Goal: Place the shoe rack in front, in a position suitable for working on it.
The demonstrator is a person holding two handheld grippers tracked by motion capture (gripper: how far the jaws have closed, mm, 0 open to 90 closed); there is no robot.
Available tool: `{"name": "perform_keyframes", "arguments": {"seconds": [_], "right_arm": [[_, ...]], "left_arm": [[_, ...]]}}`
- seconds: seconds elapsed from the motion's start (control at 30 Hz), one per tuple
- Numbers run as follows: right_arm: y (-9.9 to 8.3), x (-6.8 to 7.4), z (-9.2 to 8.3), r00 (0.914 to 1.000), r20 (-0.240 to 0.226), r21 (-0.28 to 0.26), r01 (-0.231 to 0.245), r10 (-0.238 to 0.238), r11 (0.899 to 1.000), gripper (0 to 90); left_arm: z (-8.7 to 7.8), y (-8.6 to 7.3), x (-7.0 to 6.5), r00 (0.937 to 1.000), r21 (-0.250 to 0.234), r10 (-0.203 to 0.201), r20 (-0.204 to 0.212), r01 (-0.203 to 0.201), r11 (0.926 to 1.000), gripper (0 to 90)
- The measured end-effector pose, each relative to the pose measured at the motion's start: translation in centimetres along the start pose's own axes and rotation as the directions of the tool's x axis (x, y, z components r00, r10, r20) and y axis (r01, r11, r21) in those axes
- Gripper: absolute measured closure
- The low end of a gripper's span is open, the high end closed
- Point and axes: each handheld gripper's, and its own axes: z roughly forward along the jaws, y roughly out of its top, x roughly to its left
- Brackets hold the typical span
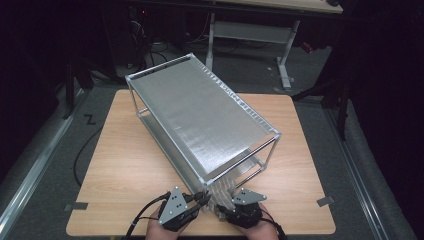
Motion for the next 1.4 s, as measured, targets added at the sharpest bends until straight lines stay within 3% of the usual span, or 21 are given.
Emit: {"name": "perform_keyframes", "arguments": {"seconds": [0.1,0.17,0.23,0.3,0.33,0.37,0.4,0.43,0.47,0.57,0.67,0.77,0.9,1.1,1.2,1.27,1.33,1.37,1.4], "right_arm": [[-0.4,-1.7,-0.5,0.9972,0.066,0.001,-0.034,0.034,0.999,58.2],[-0.4,-2.1,-0.6,0.9961,0.078,0.0,-0.041,0.041,0.999,58.1],[-0.8,-4.0,-1.2,0.9874,0.133,-0.008,-0.086,0.086,0.996,58.5],[-0.9,-4.5,-1.3,0.9841,0.147,-0.01,-0.099,0.099,0.995,58.7],[-1.2,-5.9,-1.7,0.9736,0.186,-0.018,-0.132,0.133,0.991,59.1],[-1.2,-5.9,-1.7,0.9736,0.186,-0.018,-0.132,0.133,0.991,59.1],[-1.4,-6.9,-2.1,0.9642,0.216,-0.021,-0.153,0.154,0.988,59.5],[-1.4,-6.9,-2.1,0.9642,0.216,-0.021,-0.153,0.154,0.988,59.5],[-1.6,-7.8,-2.5,0.9508,0.253,-0.026,-0.178,0.179,0.984,60.0],[-1.8,-8.8,-2.9,0.9365,0.288,-0.031,-0.199,0.2,0.979,60.4],[-2.0,-9.5,-3.2,0.9257,0.315,-0.032,-0.21,0.209,0.977,60.5],[-2.0,-9.4,-3.1,0.9246,0.322,-0.029,-0.205,0.204,0.978,60.8],[-1.9,-8.9,-2.8,0.9322,0.304,-0.027,-0.197,0.196,0.98,60.3],[-1.3,-5.4,-1.6,0.9737,0.194,-0.014,-0.119,0.119,0.993,59.7],[-0.8,-2.9,-0.8,0.9905,0.128,-0.001,-0.05,0.05,0.999,59.4],[-0.7,-2.4,-0.7,0.9927,0.115,0.002,-0.036,0.036,0.999,59.3],[-0.3,-0.4,-0.2,0.9986,0.052,0.007,0.009,-0.01,1.0,59.1],[-0.3,-0.4,-0.2,0.9986,0.052,0.007,0.009,-0.01,1.0,59.1],[-0.2,0.7,0.0,0.9992,0.02,0.012,0.035,-0.035,0.999,58.6]], "left_arm": [[-0.1,0.0,0.0,1.0,-0.001,-0.002,-0.002,0.002,1.0,80.4],[-0.1,-0.1,0.0,1.0,-0.002,-0.001,-0.001,0.001,1.0,80.4],[-0.1,-0.1,0.0,1.0,-0.004,-0.003,0.002,0.003,1.0,80.4],[-0.2,-0.1,0.0,1.0,-0.005,-0.003,0.003,0.003,1.0,80.4],[-0.2,-0.1,0.0,1.0,-0.004,-0.004,0.004,0.004,1.0,80.4],[-0.2,-0.1,0.0,1.0,-0.004,-0.004,0.004,0.004,1.0,80.4],[-0.2,-0.1,0.0,1.0,-0.004,-0.007,0.006,0.007,1.0,80.4],[-0.2,-0.1,0.0,1.0,-0.004,-0.007,0.006,0.007,1.0,80.4],[-0.2,-0.1,0.0,0.9999,-0.005,-0.01,0.007,0.01,0.9999,80.4],[-0.2,-0.1,0.0,0.9999,-0.005,-0.011,0.009,0.011,0.9999,80.5],[-0.2,-0.1,0.0,0.9999,-0.004,-0.011,0.011,0.011,0.9999,80.4],[-0.2,-0.1,0.0,0.9998,-0.005,-0.011,0.013,0.011,0.9999,80.4],[-0.2,-0.1,-0.1,0.9998,-0.005,-0.013,0.014,0.013,0.9999,80.4],[-0.2,-0.1,-0.1,0.9998,-0.005,-0.012,0.015,0.012,0.9999,80.5],[-0.2,-0.1,-0.1,0.9998,-0.005,-0.013,0.015,0.013,0.9999,80.5],[-0.2,-0.1,-0.1,0.9998,-0.005,-0.013,0.015,0.013,0.9999,80.5],[-0.2,-0.1,-0.1,0.9998,-0.005,-0.014,0.016,0.015,0.9999,80.5],[-0.2,-0.1,-0.1,0.9998,-0.005,-0.014,0.016,0.015,0.9999,80.4],[-0.2,-0.1,-0.1,0.9998,-0.005,-0.014,0.015,0.014,0.9999,80.5]]}}
